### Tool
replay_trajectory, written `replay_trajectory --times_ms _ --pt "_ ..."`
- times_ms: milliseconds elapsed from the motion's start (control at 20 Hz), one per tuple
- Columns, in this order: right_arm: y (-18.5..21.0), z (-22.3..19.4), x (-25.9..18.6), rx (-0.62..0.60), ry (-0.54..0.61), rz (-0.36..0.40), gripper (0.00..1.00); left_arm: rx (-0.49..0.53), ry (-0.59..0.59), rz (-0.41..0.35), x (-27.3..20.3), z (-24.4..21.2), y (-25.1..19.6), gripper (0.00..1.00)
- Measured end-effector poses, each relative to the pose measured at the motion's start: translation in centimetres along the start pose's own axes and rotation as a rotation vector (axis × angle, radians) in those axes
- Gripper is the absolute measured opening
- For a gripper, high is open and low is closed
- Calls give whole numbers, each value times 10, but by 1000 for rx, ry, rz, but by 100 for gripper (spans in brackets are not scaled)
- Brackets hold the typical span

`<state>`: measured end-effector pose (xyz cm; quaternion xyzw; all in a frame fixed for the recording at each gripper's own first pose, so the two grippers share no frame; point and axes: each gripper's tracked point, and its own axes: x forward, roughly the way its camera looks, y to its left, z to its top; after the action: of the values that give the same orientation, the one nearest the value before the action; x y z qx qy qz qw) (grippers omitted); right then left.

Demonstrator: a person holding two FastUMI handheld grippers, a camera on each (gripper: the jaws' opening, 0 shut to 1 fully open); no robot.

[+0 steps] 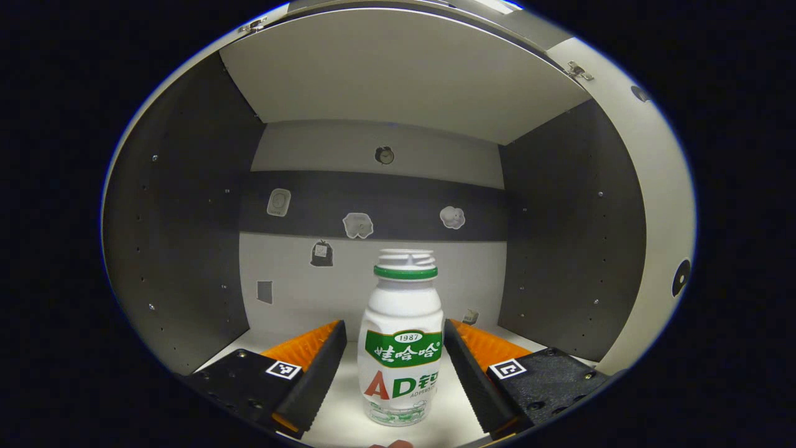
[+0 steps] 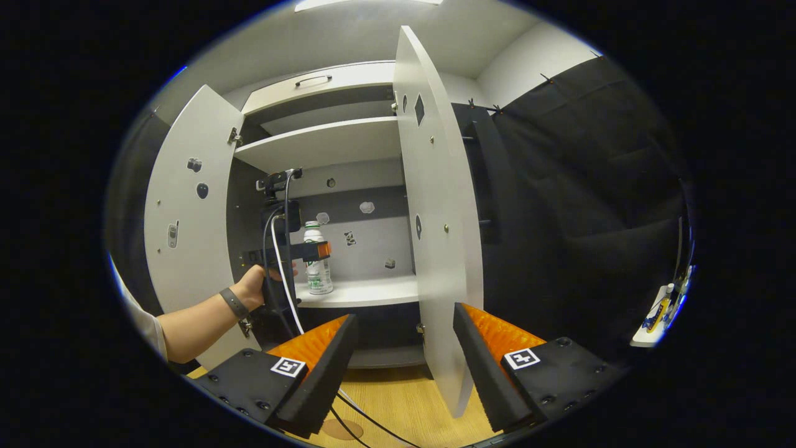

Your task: Grasp the bottle in the cabinet with the left hand and place it on the coaster, then close the right door with the right hand and the left door with the left hand.

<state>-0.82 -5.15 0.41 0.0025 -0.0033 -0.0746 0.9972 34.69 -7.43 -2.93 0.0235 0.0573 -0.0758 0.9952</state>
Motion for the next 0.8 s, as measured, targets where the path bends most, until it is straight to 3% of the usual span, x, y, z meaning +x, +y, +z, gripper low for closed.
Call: replay_trajectory --times_ms 500,550,600,800 --pt "0 -5 9 4 10 7 99 18 25 4 14 -12 1 94" --pt "0 -5 9 6 10 8 99 18 26 7 16 -14 -1 92" --pt "1 -5 9 7 12 9 99 9 24 -3 13 -12 -4 77" --pt "1 -5 9 7 14 8 99 -32 15 -38 11 -10 -5 74"
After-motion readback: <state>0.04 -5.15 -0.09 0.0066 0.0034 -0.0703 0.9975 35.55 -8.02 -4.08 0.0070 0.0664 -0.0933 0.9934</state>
